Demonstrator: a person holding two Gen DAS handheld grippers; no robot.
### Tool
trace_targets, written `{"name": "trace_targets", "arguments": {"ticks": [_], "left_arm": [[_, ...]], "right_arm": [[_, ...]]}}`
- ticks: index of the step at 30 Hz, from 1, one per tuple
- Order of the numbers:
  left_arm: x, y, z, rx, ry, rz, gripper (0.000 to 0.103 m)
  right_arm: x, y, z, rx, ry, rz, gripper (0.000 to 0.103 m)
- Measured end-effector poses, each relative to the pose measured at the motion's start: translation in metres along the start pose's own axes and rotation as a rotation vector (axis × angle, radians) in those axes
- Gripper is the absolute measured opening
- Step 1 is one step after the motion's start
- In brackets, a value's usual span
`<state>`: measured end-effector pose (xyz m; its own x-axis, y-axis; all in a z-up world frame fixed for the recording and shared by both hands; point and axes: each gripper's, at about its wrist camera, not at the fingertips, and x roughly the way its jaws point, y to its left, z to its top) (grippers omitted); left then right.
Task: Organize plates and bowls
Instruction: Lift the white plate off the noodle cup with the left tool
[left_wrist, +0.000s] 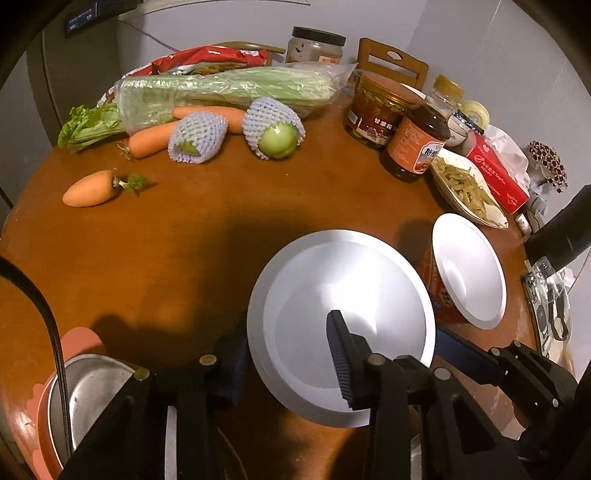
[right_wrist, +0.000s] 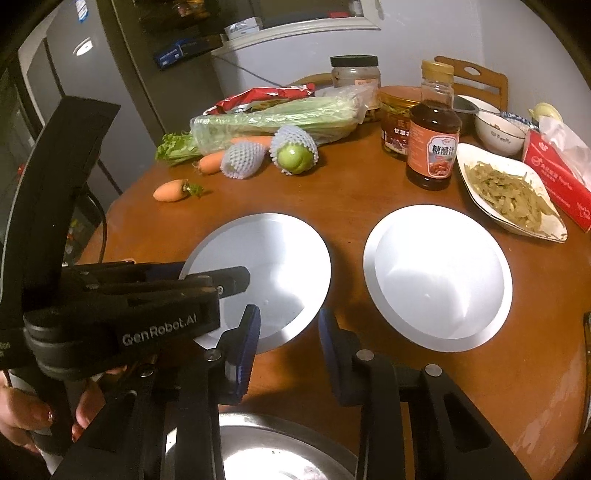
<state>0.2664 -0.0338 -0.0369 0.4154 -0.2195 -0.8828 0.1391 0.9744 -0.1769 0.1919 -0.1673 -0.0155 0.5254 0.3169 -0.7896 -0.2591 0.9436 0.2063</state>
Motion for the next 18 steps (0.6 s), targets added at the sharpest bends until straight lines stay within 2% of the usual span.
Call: {"name": "trace_targets", "arguments": {"ticks": [9,18], "left_arm": [[-0.02,-0.002,-0.004,0.008,-0.047,-0.022,0.039],[-0.055,-0.006,-0.014,0.013,-0.105,-0.029,0.039]], "right_arm": [[-0.01,0.005,-0.001,-0.023,-0.022,-0.014,0.033],[-0.045,0.017,-0.003,-0.043,-0.091,-0.003,0.033]]}}
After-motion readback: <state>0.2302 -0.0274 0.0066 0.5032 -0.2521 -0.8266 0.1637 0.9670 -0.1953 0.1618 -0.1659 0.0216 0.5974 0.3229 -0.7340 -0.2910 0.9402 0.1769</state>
